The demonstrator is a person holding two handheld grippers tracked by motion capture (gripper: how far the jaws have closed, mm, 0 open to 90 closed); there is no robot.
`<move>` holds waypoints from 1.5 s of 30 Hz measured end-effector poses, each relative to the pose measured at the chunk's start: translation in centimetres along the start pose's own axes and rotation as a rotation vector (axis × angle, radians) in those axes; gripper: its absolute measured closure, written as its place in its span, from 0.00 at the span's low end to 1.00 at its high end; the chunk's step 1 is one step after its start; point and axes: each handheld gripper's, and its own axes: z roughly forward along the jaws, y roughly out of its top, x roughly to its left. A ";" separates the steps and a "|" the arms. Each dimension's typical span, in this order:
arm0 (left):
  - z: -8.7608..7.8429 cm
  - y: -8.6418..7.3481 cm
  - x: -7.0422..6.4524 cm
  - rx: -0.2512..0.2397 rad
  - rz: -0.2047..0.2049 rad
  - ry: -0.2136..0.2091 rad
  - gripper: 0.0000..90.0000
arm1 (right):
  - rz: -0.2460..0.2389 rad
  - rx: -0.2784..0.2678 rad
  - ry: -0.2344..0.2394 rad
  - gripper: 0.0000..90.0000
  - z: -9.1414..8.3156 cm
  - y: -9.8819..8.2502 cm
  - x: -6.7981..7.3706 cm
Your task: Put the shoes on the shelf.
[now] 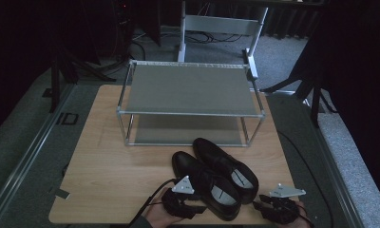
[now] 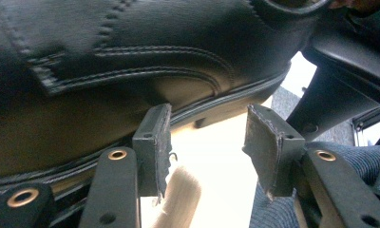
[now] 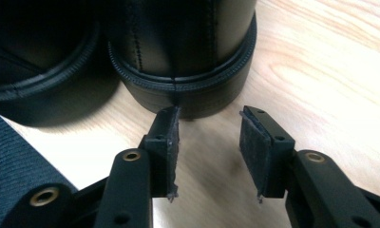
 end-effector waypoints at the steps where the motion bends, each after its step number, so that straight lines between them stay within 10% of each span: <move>1: 0.2 0.1 -0.1 0.003 0.005 -0.005 0.58 | -0.008 0.000 0.002 0.64 0.1 0.2 0.0; 10: 1.2 0.4 -0.9 0.014 0.010 -0.031 0.61 | -0.013 -0.024 -0.002 0.59 -1.6 1.1 0.0; 21: 1.8 0.6 -1.1 0.008 0.017 -0.033 0.61 | -0.015 -0.201 -0.004 0.52 -6.3 6.6 2.1; 28: 1.8 0.6 -1.2 0.005 0.018 -0.030 0.61 | -0.063 -0.088 0.068 0.52 -2.9 9.5 4.1; 45: 1.8 0.5 -1.3 0.008 0.026 -0.020 0.61 | -0.110 0.173 0.020 0.41 0.6 10.4 4.7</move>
